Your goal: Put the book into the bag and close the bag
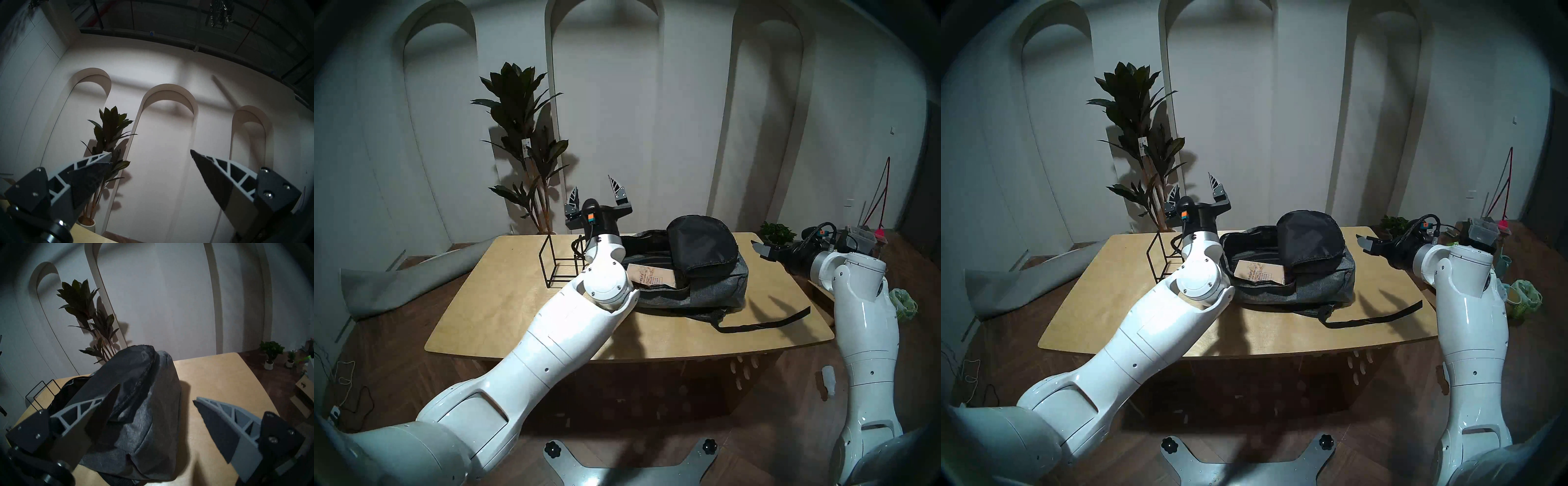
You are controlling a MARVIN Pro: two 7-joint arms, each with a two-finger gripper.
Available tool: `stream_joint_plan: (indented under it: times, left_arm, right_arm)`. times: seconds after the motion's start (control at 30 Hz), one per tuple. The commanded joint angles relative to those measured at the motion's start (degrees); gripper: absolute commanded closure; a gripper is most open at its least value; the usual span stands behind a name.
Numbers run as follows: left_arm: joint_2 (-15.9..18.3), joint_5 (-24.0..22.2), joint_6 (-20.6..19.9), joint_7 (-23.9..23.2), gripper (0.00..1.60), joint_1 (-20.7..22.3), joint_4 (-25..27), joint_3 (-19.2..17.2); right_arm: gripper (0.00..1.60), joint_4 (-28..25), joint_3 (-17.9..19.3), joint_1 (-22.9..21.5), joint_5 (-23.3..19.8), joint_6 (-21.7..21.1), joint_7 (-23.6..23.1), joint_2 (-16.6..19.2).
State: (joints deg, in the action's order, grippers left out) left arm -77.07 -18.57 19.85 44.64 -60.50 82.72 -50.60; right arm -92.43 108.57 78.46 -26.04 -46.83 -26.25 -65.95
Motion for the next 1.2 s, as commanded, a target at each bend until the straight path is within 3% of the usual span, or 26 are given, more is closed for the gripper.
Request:
stream_joint_plan:
  times: [0.0,0.2,0.27,0.3,0.7,0.9,0.97,1.0,1.17]
  left_arm:
    - [6.93,-0.97,-2.08,-4.32,0.00,-1.97,6.15,-1.29]
    - [11.30,-3.18,-4.79,-8.65,0.00,-4.23,11.11,-2.09]
    - [11.24,-3.35,-5.04,-9.05,0.00,-4.42,11.25,-2.39]
    - [13.43,-4.49,-6.28,-10.85,0.00,-5.31,13.48,-2.67]
    - [20.91,-12.04,-13.66,-20.30,0.00,-9.22,21.98,-4.87]
    - [26.10,-21.32,-20.95,-26.48,0.00,-11.38,27.50,-7.75]
    - [26.19,-23.25,-21.21,-26.95,0.00,-11.72,28.08,-8.69]
    - [27.12,-26.50,-22.86,-28.85,0.00,-12.10,29.14,-9.96]
    - [29.80,-33.74,-28.91,-32.46,0.00,-12.80,30.67,-12.08]
  right_arm:
    - [0.00,-0.14,-0.13,-0.52,-0.74,-0.36,0.27,-1.47]
    - [0.00,0.00,-0.44,-1.10,-1.45,-0.83,0.90,-3.09]
    - [0.00,-0.22,-0.43,-1.38,-1.60,-0.82,0.95,-3.32]
    - [0.00,-0.64,-0.09,-2.06,-2.15,-1.02,1.16,-3.83]
    - [0.00,-1.52,2.09,-4.24,-4.30,-2.10,2.77,-5.88]
    - [0.00,-0.85,2.80,-5.47,-5.29,-3.17,4.80,-8.13]
    - [0.00,-0.67,2.89,-5.71,-5.48,-3.33,5.12,-8.58]
    - [0.00,-0.38,3.01,-6.10,-5.81,-3.52,5.56,-9.25]
    - [0.00,0.12,2.94,-7.61,-5.96,-4.36,7.93,-11.10]
